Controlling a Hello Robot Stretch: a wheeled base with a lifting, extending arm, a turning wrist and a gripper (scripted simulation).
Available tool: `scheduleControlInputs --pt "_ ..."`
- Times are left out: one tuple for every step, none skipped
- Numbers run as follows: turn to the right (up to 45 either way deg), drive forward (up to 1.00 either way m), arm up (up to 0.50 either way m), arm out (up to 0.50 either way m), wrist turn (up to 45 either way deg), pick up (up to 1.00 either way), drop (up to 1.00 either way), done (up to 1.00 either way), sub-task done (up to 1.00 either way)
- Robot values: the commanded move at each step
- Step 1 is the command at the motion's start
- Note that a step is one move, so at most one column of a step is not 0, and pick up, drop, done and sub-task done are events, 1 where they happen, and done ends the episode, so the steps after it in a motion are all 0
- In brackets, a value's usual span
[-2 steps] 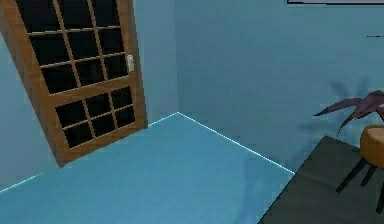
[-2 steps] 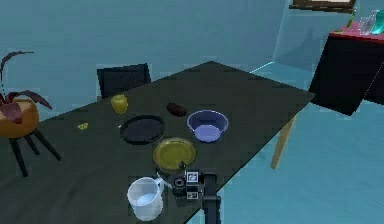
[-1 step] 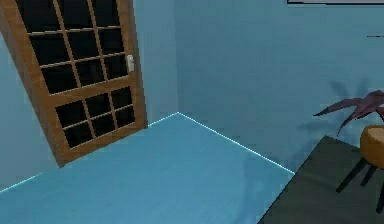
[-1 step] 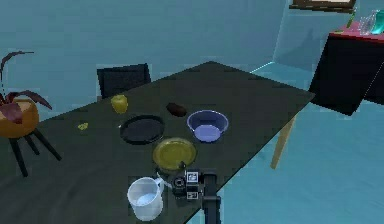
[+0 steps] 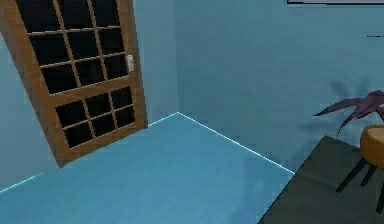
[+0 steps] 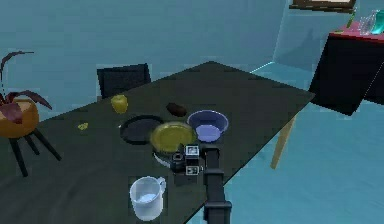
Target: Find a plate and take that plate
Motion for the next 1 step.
scheduleControlInputs --pt "0.0 0.0 0.0 0.0 0.0 0.0 0.0 1.0 0.0"
